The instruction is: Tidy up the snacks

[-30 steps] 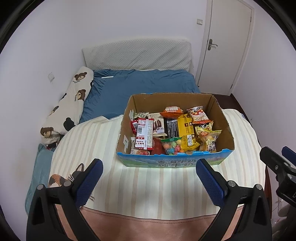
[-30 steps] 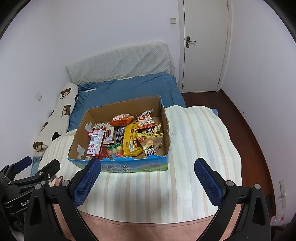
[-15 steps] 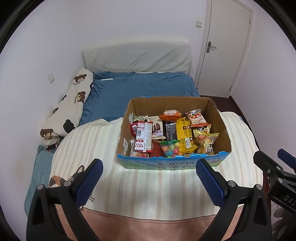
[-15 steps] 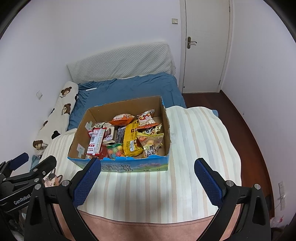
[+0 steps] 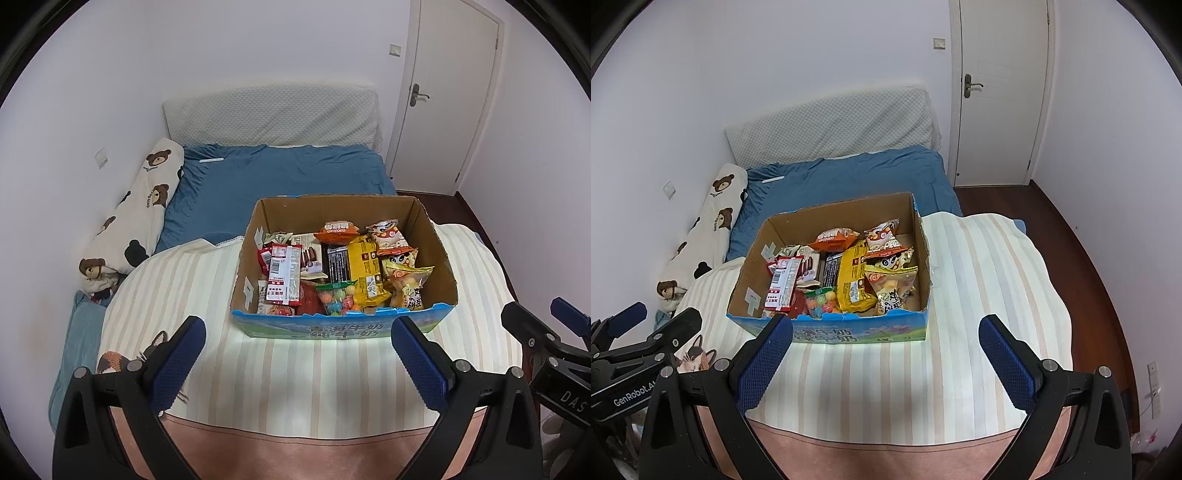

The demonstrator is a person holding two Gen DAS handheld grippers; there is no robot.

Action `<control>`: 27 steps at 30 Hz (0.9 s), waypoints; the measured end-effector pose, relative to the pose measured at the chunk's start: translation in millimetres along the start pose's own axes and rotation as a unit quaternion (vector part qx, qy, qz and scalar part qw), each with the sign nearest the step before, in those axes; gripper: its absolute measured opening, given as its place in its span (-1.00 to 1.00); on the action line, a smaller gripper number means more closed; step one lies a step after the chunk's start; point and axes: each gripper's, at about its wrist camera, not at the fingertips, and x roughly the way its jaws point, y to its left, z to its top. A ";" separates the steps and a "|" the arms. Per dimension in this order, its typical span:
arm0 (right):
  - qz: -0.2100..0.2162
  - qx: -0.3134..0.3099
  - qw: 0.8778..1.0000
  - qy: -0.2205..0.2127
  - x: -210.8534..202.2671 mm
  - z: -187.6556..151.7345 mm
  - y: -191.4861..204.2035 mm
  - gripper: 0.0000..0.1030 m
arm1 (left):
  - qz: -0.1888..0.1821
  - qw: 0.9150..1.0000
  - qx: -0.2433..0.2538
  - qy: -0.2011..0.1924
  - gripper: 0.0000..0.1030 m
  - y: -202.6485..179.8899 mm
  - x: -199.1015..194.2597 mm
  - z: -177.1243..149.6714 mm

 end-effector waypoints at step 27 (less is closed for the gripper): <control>-0.017 0.000 1.000 -0.011 -7.7 1.0 0.5 0.99 | 0.014 1.000 0.016 -0.011 1.00 1.2 -5.8 4.4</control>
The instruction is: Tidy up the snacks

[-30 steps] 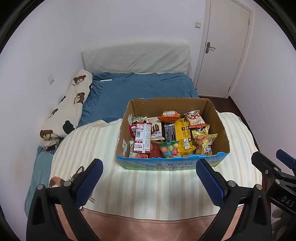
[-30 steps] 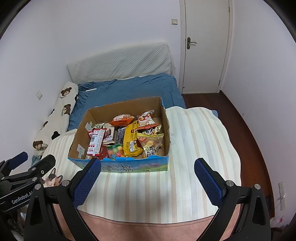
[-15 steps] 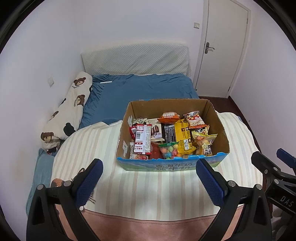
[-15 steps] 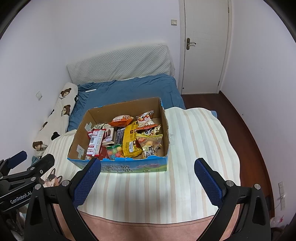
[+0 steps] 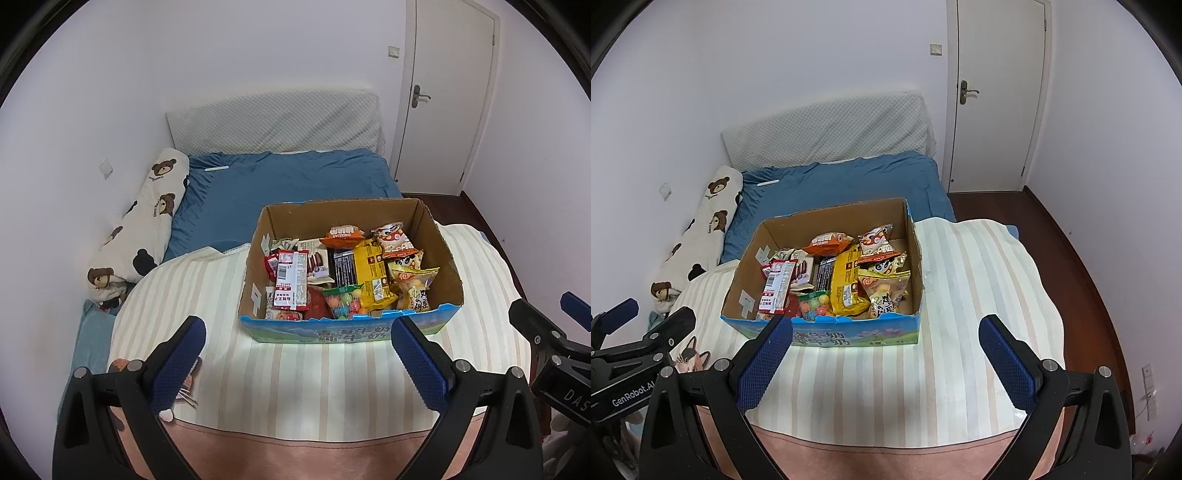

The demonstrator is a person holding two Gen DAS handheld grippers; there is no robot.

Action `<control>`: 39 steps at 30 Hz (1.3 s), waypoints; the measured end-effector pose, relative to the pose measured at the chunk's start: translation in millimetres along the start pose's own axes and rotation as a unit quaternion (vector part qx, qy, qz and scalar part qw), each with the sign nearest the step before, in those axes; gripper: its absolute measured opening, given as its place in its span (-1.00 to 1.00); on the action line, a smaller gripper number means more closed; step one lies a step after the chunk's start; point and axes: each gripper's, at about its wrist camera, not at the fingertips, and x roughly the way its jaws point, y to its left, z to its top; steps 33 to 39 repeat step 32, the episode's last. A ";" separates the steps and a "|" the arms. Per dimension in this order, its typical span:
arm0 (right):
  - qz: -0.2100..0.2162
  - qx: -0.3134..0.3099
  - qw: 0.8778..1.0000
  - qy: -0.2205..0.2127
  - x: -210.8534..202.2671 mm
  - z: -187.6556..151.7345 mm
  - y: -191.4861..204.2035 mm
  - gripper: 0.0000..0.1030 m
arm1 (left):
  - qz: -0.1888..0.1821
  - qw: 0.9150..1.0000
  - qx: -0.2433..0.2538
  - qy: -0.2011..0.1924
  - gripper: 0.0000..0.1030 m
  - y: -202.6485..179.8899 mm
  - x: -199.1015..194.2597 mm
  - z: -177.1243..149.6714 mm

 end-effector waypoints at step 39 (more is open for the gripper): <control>-0.001 0.004 1.000 -0.002 -6.0 -2.2 2.4 0.99 | -0.003 1.000 0.006 -0.004 1.00 -0.6 -2.1 -1.0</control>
